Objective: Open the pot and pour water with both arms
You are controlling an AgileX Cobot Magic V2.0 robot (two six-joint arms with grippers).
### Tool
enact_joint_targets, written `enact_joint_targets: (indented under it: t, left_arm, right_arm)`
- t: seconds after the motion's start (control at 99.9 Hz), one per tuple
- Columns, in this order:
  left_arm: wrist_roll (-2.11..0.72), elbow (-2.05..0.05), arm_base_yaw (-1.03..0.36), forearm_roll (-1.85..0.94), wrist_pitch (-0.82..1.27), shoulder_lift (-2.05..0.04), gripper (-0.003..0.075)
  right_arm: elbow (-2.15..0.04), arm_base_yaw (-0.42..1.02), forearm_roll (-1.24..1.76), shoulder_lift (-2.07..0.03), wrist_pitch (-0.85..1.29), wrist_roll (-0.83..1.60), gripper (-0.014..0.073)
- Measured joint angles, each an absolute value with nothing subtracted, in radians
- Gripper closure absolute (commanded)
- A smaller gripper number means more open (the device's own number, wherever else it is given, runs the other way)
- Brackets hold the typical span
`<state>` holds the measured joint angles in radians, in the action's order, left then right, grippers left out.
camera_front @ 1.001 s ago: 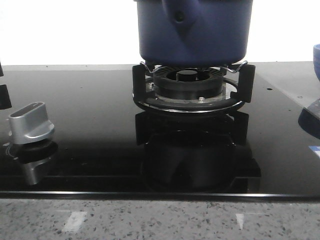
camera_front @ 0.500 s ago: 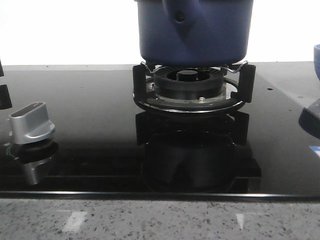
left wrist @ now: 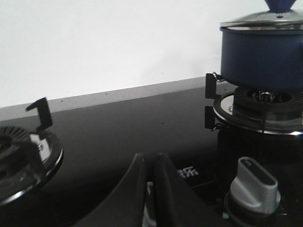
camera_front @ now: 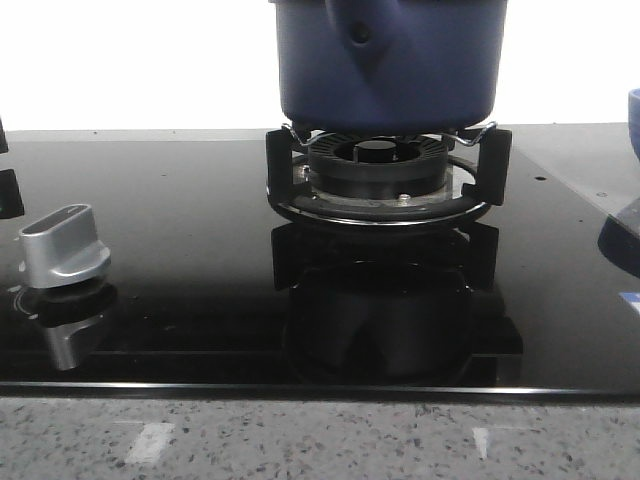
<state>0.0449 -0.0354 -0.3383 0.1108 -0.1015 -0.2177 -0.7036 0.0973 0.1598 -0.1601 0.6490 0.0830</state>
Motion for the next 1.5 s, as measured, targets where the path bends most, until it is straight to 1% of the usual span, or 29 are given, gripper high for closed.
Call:
enact_joint_targets:
  t: [0.14,0.23,0.35,0.49,0.841,1.501]
  left_arm:
    - [0.049,0.001,-0.274,0.077,-0.055,-0.072,0.0741]
    - [0.049,0.001,-0.222,0.057,0.025,-0.004,0.074]
    - [0.051,0.001,-0.14,0.036,0.165,0.005,0.074]
    - [0.053,0.001,-0.076,0.03,0.319,0.005,0.0741]
    - [0.055,0.001,-0.063,-0.034,0.327,0.005,0.074]
    - [0.055,0.001,-0.062,-0.036,0.327,0.005,0.0741]
  right_arm:
    - [-0.704,0.097,0.16,-0.16,0.649,0.083,0.0668]
    - [-0.704,0.097,0.16,-0.16,0.649,0.083,0.0668]
    - [-0.704,0.097,0.16,-0.16,0.649,0.083,0.0668]
    - [-0.704,0.097,0.161,-0.16,0.649,0.083,0.0668]
    - [-0.704,0.097,0.161,-0.16,0.649,0.083,0.0668]
    - [-0.695,0.097,0.161,-0.16,0.647,0.083,0.0668]
